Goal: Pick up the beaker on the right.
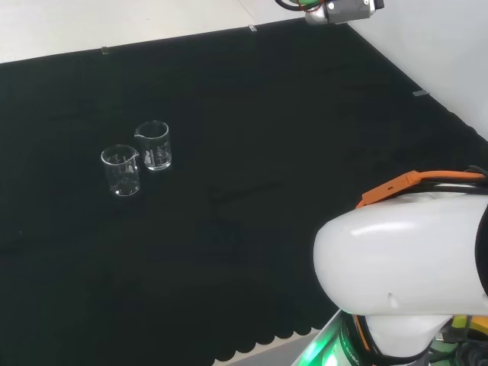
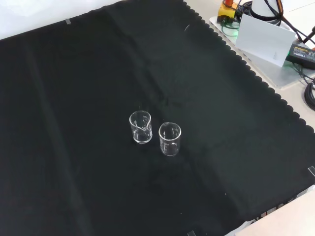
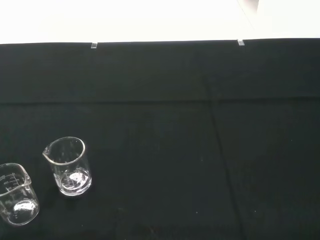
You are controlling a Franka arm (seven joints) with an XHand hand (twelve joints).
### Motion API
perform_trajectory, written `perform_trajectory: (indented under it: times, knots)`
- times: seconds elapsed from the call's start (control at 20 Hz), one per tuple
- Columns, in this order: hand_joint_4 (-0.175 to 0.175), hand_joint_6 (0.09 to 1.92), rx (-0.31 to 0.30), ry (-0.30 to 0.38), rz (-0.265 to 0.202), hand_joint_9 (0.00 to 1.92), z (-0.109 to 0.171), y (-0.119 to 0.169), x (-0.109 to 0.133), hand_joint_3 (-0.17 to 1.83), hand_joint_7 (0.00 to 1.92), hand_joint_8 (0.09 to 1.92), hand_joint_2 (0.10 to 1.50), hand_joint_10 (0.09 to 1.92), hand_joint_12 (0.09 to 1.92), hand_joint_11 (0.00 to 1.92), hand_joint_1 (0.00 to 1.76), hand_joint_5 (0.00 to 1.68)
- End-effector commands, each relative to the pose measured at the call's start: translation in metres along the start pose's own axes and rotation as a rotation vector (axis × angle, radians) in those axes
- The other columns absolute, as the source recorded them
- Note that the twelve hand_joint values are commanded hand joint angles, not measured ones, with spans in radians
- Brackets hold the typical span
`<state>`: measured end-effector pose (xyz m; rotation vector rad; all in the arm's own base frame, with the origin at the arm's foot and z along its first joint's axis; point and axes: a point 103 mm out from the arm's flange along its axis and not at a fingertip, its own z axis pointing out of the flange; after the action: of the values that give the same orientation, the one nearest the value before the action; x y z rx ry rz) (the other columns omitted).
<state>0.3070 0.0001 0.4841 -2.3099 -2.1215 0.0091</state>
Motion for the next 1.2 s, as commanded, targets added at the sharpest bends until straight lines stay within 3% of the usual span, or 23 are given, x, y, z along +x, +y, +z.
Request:
perform_trajectory:
  times: [0.05,0.15,0.25,0.6,1.2]
  knots:
    - [-0.013,0.36,0.026,0.013,-0.002,0.44,-0.012,-0.004,-0.003,-0.04,0.35,0.46,1.44,0.53,0.99,0.28,0.30,0.36]
    - [-0.025,0.16,0.030,0.016,0.000,0.22,-0.013,-0.004,-0.002,-0.01,0.14,0.41,1.49,0.55,1.01,0.06,0.15,0.24]
    - [-0.028,0.10,0.033,0.013,0.002,0.16,-0.013,-0.004,-0.003,-0.01,0.09,0.40,1.50,0.56,1.01,0.01,0.11,0.21]
    - [-0.029,0.09,0.044,0.004,0.006,0.14,-0.009,-0.002,-0.001,-0.01,0.08,0.40,1.50,0.57,1.00,0.00,0.10,0.22]
    - [-0.031,0.09,0.089,0.034,0.028,0.14,0.031,0.019,-0.002,-0.02,0.08,0.42,1.46,0.59,0.99,0.00,0.16,0.23]
